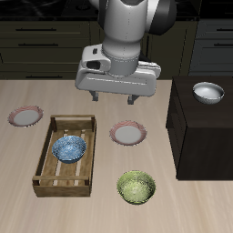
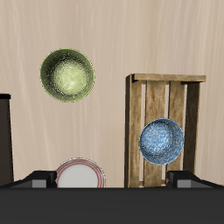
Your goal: Stack the green bowl on the blue bowl
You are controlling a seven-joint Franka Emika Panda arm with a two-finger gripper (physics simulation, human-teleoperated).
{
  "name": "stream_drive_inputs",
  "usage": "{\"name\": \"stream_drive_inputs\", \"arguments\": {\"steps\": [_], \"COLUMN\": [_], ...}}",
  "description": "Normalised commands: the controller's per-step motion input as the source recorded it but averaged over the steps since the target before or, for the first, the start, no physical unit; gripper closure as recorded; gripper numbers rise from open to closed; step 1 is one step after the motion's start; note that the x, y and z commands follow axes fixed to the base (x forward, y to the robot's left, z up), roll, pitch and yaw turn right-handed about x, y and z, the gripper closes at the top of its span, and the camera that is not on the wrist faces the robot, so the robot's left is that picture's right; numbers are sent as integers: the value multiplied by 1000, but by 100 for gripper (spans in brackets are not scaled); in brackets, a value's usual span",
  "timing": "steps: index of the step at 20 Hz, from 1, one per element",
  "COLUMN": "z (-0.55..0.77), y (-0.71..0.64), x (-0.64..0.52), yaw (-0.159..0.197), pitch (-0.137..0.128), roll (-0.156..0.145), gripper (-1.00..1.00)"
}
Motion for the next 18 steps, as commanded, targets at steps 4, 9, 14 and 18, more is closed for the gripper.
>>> {"name": "stream_drive_inputs", "arguments": {"steps": [4,9,14,18], "z": [4,38,-2,35], "y": [18,64,96,11], "x": [303,259,254,188], "yaw": [46,19,23,-13], "pitch": [-14,-11,0,-38], "roll": [-1,20,41,33], "gripper": [-100,-100,-100,-100]}}
